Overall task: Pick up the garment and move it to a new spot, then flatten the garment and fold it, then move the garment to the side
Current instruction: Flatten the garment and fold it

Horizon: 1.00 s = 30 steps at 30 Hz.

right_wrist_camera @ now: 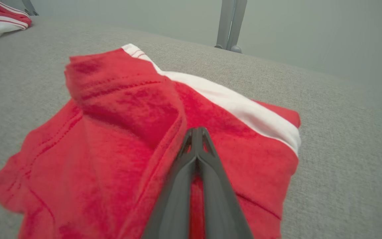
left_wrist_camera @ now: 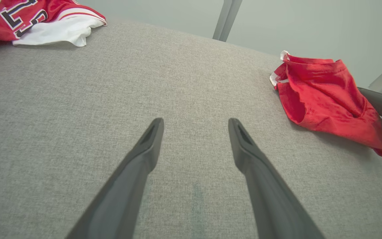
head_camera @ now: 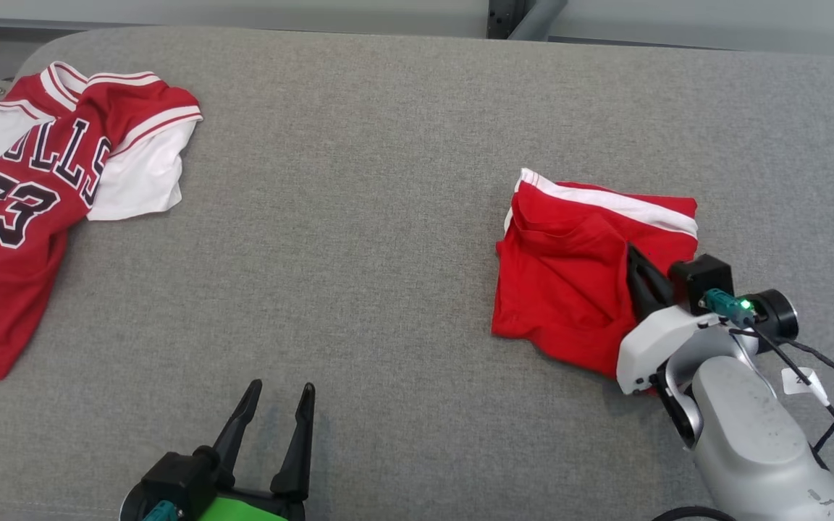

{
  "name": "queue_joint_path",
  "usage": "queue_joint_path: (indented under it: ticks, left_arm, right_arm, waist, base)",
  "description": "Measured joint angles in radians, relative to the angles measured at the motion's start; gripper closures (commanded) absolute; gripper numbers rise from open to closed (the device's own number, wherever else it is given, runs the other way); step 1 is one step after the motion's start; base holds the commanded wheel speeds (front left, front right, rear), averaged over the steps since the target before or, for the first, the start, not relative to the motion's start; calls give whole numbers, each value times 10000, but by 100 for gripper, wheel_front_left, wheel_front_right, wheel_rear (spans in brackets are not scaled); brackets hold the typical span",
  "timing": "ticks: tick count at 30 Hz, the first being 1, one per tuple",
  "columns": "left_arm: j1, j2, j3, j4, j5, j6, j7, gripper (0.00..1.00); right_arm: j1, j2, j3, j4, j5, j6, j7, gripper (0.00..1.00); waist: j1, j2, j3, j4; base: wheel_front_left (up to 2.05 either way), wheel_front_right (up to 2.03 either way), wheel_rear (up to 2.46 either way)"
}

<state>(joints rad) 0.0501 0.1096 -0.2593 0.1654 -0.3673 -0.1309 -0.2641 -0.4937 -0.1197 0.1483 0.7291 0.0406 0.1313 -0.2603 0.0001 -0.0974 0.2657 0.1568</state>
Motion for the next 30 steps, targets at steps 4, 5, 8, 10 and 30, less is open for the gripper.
queue_joint_path:
  ticks: [4, 5, 8, 10, 30]
  left_arm:
    - [3, 10, 69, 2, 2, 0, 0, 0]
    - [7, 10, 86, 2, 2, 0, 0, 0]
    - [12, 8, 128, -4, 6, 0, -2, 0]
    - [18, 0, 161, -15, 19, 0, -2, 0]
    - [123, -65, 113, 35, 44, 0, 0, 0]
  right_arm:
    - [351, -29, 840, -332, 395, 0, 0, 100]
    - [426, -56, 1016, -408, 533, 0, 0, 100]
    - [570, -146, 1392, -556, 763, 0, 0, 100]
    - [691, -215, 1781, -593, 955, 0, 0, 100]
    - [513, 65, 3814, 23, 1847, 0, 0, 100]
  waist:
    - [0, 1, -87, -64]
    - [0, 1, -108, -84]
    - [0, -1, -143, -132]
    - [0, 0, -162, -179]
    - [0, 0, -381, 220]
  base:
    - [0, 0, 0]
    - [0, 0, 0]
    - [0, 0, 0]
    - [0, 0, 0]
    - [0, 0, 0]
